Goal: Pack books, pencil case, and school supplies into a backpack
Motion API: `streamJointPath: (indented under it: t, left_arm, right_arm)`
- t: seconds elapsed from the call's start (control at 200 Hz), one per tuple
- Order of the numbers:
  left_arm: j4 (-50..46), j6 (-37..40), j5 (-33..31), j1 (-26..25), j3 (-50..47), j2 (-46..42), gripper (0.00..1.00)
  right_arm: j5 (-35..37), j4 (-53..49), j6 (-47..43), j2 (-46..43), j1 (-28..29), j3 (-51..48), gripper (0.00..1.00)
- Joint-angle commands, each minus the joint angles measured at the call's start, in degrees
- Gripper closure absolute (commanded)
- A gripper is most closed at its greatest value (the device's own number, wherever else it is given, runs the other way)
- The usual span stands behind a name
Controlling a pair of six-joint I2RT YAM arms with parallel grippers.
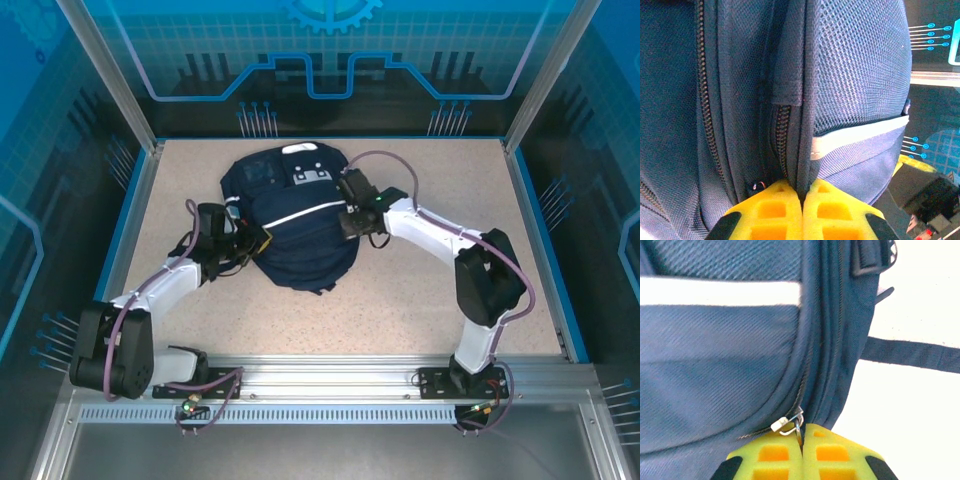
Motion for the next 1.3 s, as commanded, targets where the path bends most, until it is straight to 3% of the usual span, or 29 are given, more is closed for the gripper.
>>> streamJointPath:
  t: [0.0, 0.17, 0.315, 0.38, 0.5, 0.7, 0.975, 1.206, 1.291]
  left_arm:
    - [-4.34, 5.21, -3.68, 3.87, 2.71, 1.03, 1.0]
    - [-6.36, 6.91, -3.27, 7.58, 4.79, 1.55, 1.0]
    - [-9.77, 7.02, -4.51, 9.24, 5.27, -1.55, 0.54]
    - [-11.41, 6.5, -5.31, 9.2, 4.85, -3.96, 0.44]
    - [-12.42, 3.37, -5.54, 9.12, 2.3, -8.94, 0.38]
    - [-8.04, -3.8, -2.39, 8.23, -2.87, -13.52, 0.36]
    - [-0.11, -7.9, -0.04, 4.0, -3.1, -7.65, 0.43]
    - [-0.35, -5.97, -2.94, 3.31, -2.54, -4.41, 0.91]
    - [-2.0, -4.39, -5.08, 3.32, -3.26, -5.06, 1.0]
  right_arm:
    - [0.97, -3.91, -1.35, -3.08, 0.03, -0.01, 1.0]
    - [-9.2, -0.45, -4.53, -4.35, 5.3, -1.52, 1.0]
    - [-15.32, 2.15, -3.99, -2.87, 10.57, -0.07, 1.0]
    - [-16.73, 3.19, -3.19, -1.67, 12.6, 1.42, 1.0]
    - [-19.78, 4.61, -2.81, 0.94, 15.22, 5.17, 1.0]
    - [-22.72, 4.73, -2.36, 5.79, 17.91, 11.4, 1.0]
    - [-23.11, 4.38, -2.44, 6.81, 19.0, 12.64, 1.0]
    - [-17.09, 1.26, -5.41, 3.67, 18.72, 9.29, 1.0]
    - [-13.89, 1.21, -8.08, 0.82, 17.46, 5.32, 1.0]
